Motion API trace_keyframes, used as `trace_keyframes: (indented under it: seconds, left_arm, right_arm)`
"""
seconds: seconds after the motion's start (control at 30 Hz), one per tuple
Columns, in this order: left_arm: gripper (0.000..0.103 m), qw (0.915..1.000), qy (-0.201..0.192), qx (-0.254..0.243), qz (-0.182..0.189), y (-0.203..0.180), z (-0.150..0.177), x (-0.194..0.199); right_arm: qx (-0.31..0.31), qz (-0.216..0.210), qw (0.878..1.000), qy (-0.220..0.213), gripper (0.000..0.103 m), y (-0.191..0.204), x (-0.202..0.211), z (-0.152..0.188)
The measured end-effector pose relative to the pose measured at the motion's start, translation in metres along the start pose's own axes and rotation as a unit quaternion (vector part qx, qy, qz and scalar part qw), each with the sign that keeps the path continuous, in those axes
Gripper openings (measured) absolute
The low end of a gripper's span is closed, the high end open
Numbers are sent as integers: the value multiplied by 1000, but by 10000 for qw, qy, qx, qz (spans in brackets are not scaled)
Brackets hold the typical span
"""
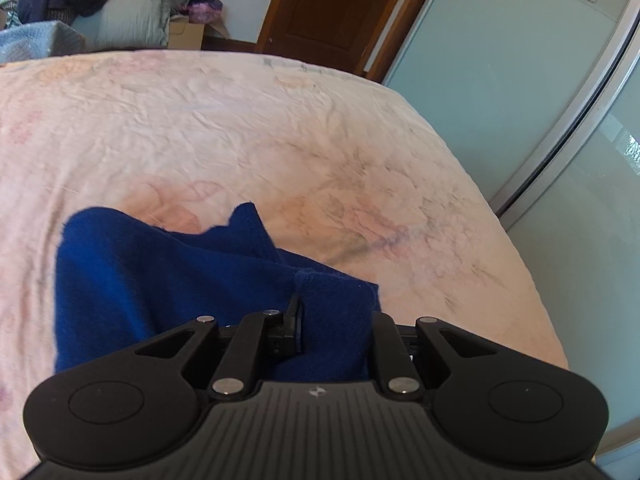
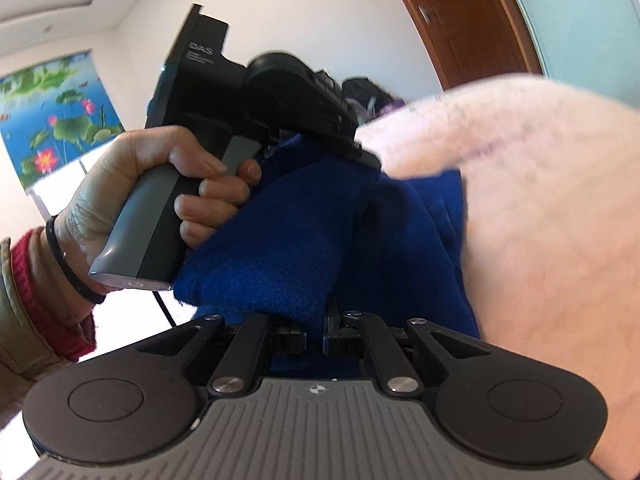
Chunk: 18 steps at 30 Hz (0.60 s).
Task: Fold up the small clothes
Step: 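Lift the edge with the right tool and fold it over while the left tool opens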
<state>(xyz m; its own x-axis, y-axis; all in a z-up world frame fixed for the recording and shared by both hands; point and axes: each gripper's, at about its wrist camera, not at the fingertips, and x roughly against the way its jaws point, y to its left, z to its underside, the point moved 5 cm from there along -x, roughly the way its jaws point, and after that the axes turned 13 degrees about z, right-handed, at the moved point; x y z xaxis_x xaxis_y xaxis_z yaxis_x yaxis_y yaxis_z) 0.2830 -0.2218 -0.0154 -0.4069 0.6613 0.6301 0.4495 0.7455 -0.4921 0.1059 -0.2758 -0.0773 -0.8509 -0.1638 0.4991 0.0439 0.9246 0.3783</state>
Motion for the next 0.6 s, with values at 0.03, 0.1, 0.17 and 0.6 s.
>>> trace_keyframes:
  seconds: [0.03, 0.1, 0.17, 0.6]
  left_arm:
    - [13, 10000, 41, 19, 8, -1, 0, -2]
    - [16, 9999, 120, -29, 68, -5, 0, -4]
    - [26, 9998, 149, -116, 72, -9, 0, -4]
    - [77, 9928, -818, -614, -617, 8, 2, 75]
  right_arm:
    - [-41, 7, 10000, 38, 10, -2, -2, 1]
    - [-77, 36, 9999, 112, 13, -6, -6, 3]
    - [-142, 59, 9997, 178, 21, -9, -8, 5]
    - [-954, -203, 9939, 511, 30, -34, -27, 7]
